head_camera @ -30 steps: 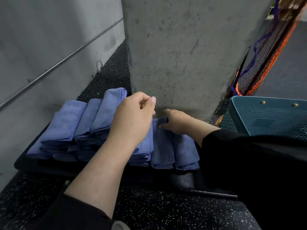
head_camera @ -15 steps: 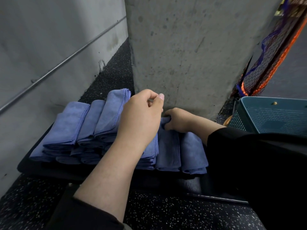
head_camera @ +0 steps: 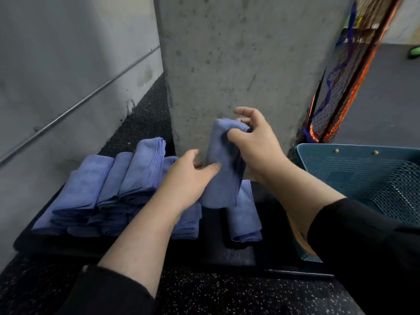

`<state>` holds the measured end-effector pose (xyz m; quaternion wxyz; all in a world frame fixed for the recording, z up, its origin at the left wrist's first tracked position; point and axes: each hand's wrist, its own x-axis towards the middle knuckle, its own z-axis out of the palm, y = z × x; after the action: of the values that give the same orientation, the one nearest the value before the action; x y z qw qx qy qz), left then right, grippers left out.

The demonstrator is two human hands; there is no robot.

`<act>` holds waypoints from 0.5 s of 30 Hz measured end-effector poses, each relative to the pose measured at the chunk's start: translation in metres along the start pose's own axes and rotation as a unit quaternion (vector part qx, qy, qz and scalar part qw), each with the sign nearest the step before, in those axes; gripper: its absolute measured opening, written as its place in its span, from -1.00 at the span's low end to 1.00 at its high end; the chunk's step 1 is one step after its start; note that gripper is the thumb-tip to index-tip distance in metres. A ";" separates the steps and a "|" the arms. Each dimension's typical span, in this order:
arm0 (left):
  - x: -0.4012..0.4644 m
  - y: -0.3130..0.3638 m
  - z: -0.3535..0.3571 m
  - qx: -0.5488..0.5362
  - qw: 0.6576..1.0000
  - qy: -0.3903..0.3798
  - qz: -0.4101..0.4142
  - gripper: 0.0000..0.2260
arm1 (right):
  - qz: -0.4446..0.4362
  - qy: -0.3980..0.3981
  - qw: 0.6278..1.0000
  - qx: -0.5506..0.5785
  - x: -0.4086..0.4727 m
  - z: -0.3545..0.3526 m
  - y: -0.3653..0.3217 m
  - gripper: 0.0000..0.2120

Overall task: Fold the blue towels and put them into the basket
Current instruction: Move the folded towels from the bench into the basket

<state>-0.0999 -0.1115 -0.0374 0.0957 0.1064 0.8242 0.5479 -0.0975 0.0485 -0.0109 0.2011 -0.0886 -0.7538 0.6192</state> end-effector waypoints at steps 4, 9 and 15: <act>-0.010 0.014 0.013 -0.136 0.989 -0.063 -0.005 -0.72 | 0.027 0.035 0.993 0.109 -0.002 -0.017 -0.034 -0.50; -0.017 0.038 0.036 -0.241 0.968 -0.063 0.019 -0.76 | 0.141 -0.021 0.972 0.185 -0.016 -0.050 -0.053 -0.51; -0.022 0.060 0.076 -0.213 0.968 -0.101 0.085 -0.65 | 0.155 -0.019 0.987 0.042 -0.036 -0.118 -0.063 -0.80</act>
<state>-0.0534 -0.0281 -0.0099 0.1523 0.2079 0.6624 0.7035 -0.0092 0.1267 0.0609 0.0921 -0.1842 -0.7076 0.6759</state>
